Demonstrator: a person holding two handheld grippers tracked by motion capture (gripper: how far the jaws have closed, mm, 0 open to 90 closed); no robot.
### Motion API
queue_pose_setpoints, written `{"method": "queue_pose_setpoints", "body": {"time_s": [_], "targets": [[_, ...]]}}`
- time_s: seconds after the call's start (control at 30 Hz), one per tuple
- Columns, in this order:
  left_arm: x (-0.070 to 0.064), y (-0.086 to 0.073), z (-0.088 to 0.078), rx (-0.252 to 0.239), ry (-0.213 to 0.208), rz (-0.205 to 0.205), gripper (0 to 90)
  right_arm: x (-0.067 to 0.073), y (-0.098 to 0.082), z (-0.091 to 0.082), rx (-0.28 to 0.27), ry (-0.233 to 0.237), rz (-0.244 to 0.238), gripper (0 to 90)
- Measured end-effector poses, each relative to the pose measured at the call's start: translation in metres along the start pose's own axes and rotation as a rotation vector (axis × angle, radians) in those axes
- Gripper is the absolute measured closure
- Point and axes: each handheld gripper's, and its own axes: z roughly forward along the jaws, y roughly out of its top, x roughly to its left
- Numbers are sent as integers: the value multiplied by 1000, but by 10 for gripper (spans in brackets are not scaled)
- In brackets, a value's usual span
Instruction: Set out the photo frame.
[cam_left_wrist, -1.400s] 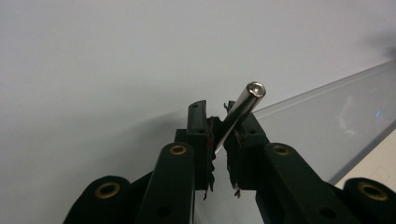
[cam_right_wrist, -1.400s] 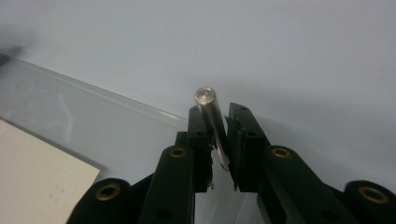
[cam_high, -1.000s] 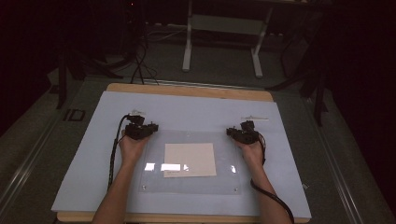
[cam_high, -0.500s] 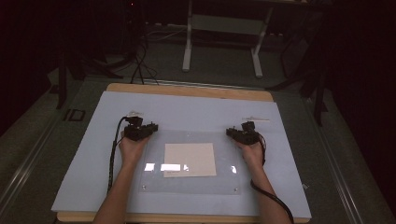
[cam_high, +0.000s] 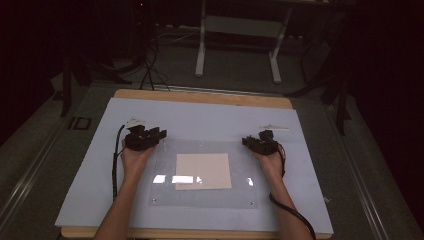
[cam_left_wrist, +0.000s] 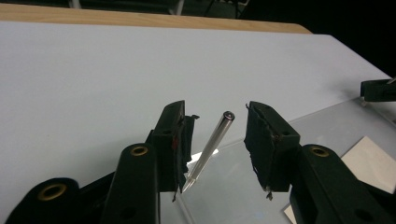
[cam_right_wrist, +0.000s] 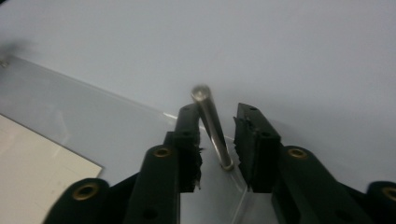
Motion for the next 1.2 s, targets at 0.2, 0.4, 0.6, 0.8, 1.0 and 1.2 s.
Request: {"method": "queue_pose_setpoints", "body": {"time_s": [0.2, 0.4, 0.6, 0.8, 1.0, 1.2], "targets": [[-2, -2, -1, 2, 0, 24, 549, 9, 6, -16, -77, -16, -84, 642], [-3, -3, 2, 19, 5, 47, 548, 13, 10, -16, -58, -41, -108, 724], [-7, -6, 7, 76, 55, 134, 642, 7, 1, -11, -67, -25, -60, 809], [-8, -2, 5, 50, 48, 139, 754, 10, 3, -12, -77, -41, -76, 801], [-8, -1, 7, 54, 58, 140, 811, 9, 3, -14, -78, -36, -65, 817], [-8, 0, 10, 46, 55, 129, 812, 9, 3, -14, -81, -33, -59, 817]]}}
